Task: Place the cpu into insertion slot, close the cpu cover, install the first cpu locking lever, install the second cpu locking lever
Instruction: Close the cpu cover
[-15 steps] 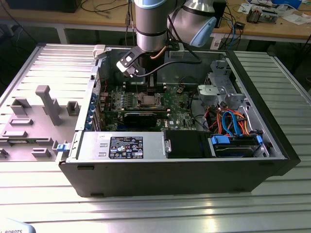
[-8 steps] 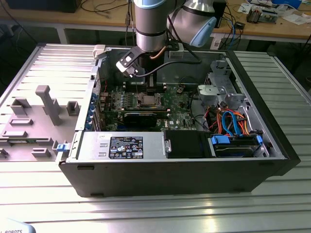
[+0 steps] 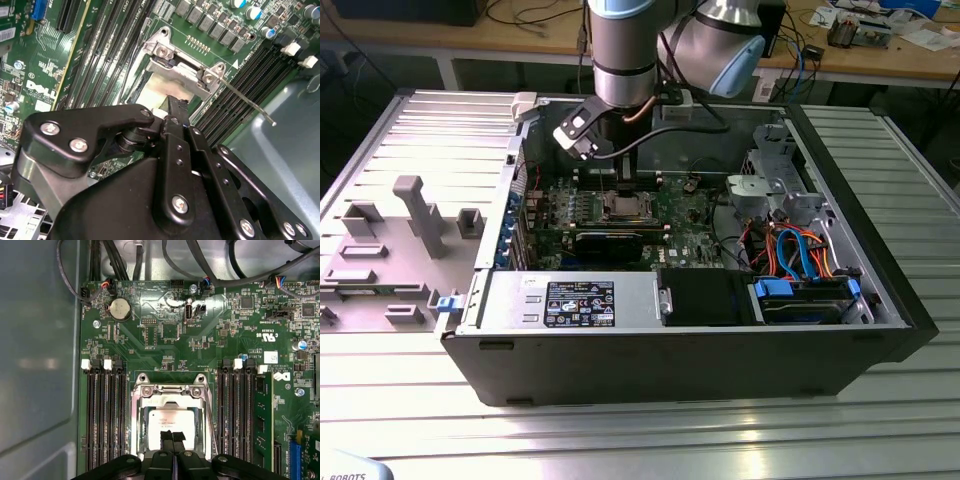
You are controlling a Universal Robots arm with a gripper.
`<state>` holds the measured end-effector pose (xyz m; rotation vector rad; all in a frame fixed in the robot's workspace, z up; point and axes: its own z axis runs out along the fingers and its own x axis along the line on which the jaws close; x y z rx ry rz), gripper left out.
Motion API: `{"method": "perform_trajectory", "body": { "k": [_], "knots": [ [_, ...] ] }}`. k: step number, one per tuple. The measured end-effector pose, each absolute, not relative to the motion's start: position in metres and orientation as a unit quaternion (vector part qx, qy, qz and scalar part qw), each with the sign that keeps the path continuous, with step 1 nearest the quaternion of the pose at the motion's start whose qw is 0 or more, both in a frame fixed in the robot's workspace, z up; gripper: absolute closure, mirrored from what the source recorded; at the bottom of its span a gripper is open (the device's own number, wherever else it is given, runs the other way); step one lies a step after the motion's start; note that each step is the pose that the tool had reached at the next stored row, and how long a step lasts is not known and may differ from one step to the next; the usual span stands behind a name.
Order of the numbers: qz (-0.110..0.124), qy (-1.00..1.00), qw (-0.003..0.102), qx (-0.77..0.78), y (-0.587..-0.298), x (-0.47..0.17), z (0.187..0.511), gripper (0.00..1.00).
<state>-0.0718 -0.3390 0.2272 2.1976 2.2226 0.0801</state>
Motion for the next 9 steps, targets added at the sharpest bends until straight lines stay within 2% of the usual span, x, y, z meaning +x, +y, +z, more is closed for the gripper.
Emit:
{"method": "perform_trajectory", "body": {
  "k": [9],
  "knots": [
    [0.027,0.717,0.005,0.696,-0.34,-0.086,0.216,0.89]
  ]
}}
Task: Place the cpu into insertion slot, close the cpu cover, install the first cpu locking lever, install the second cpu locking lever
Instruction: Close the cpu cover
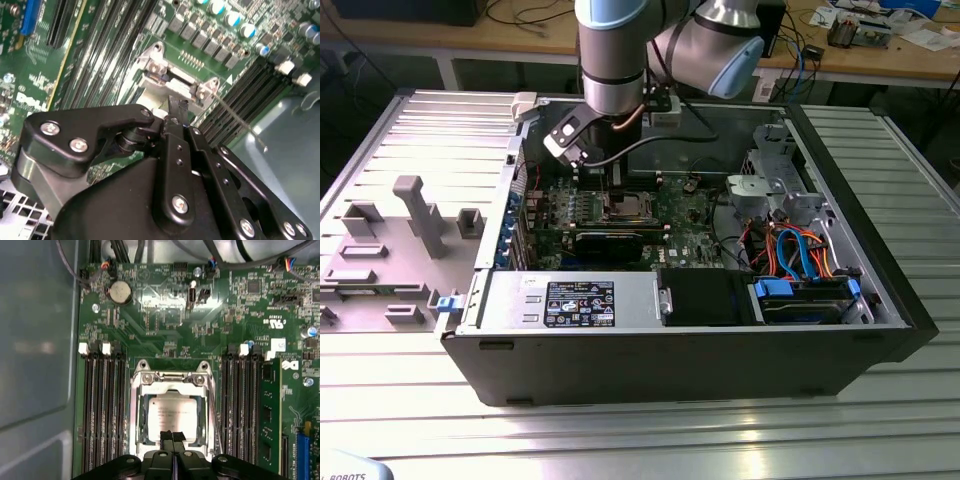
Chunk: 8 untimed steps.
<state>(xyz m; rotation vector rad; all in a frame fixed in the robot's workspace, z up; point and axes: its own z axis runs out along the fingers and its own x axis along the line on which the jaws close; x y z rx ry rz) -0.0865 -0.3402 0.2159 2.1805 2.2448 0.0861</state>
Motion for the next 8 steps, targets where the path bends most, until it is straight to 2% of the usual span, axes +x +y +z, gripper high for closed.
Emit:
{"method": "perform_trajectory", "body": {
  "k": [8],
  "knots": [
    [0.028,0.718,0.005,0.696,-0.3401,-0.0887,0.2055,0.89]
  ]
}}
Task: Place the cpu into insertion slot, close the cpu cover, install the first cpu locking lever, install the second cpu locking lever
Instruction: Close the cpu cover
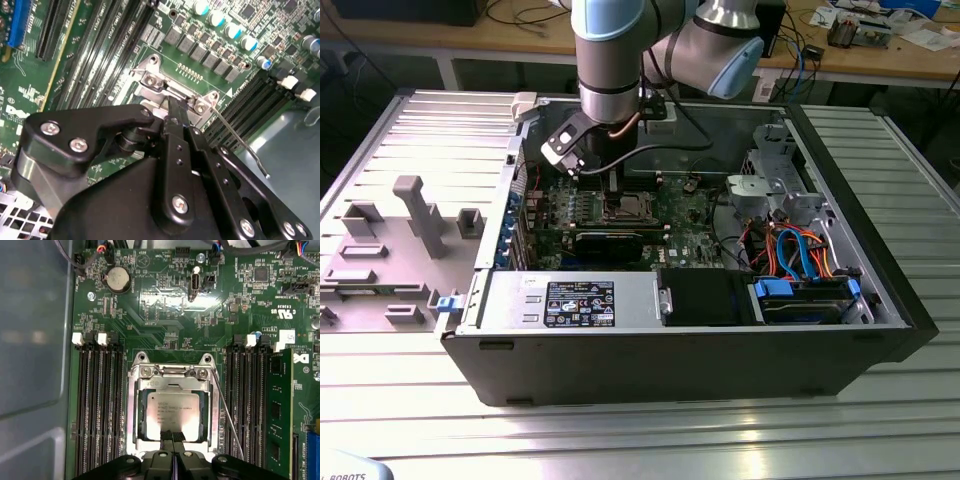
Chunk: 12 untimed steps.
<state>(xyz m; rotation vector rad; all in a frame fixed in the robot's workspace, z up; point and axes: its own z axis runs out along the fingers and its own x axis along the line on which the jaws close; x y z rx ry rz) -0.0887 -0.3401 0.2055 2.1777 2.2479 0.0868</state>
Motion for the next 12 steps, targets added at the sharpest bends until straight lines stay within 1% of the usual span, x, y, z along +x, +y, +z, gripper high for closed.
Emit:
{"method": "perform_trajectory", "body": {
  "k": [3,12],
  "knots": [
    [0.028,0.718,0.005,0.696,-0.34,-0.089,0.211,0.89],
    [0.027,0.718,0.006,0.696,-0.34,-0.067,0.211,0.89]
  ]
}}
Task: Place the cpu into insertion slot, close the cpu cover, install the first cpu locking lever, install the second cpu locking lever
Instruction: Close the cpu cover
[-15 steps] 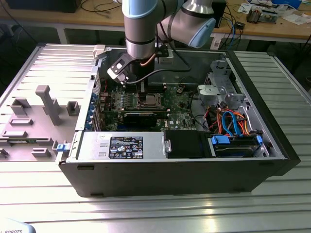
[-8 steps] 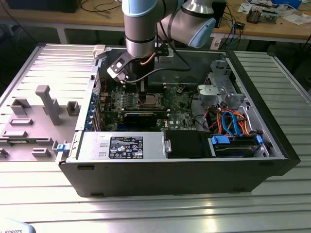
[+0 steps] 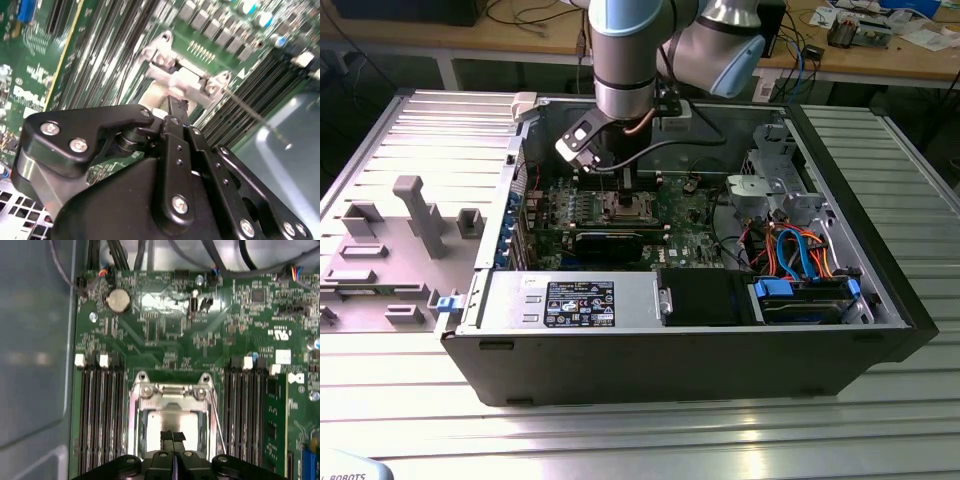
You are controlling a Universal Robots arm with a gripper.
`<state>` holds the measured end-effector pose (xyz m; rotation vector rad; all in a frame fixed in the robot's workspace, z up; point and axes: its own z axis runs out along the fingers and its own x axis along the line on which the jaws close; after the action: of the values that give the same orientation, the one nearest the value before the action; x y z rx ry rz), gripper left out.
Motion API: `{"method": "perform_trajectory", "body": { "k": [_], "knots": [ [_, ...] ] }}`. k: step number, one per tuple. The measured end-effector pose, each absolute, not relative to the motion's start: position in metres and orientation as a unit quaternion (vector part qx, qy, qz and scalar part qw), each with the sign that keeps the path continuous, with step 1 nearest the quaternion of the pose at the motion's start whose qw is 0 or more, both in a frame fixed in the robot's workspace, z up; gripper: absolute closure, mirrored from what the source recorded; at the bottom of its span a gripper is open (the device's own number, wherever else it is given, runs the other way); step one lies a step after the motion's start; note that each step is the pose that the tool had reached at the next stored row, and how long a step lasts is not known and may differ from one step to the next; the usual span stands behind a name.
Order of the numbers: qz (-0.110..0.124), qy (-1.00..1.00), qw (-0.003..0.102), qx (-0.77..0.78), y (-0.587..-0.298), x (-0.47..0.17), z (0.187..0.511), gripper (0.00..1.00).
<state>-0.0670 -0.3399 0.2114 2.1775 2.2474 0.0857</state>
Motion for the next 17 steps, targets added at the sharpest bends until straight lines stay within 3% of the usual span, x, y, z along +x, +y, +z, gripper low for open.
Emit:
{"method": "perform_trajectory", "body": {
  "k": [17],
  "knots": [
    [0.028,0.718,0.005,0.695,-0.34,-0.087,0.209,0.89]
  ]
}}
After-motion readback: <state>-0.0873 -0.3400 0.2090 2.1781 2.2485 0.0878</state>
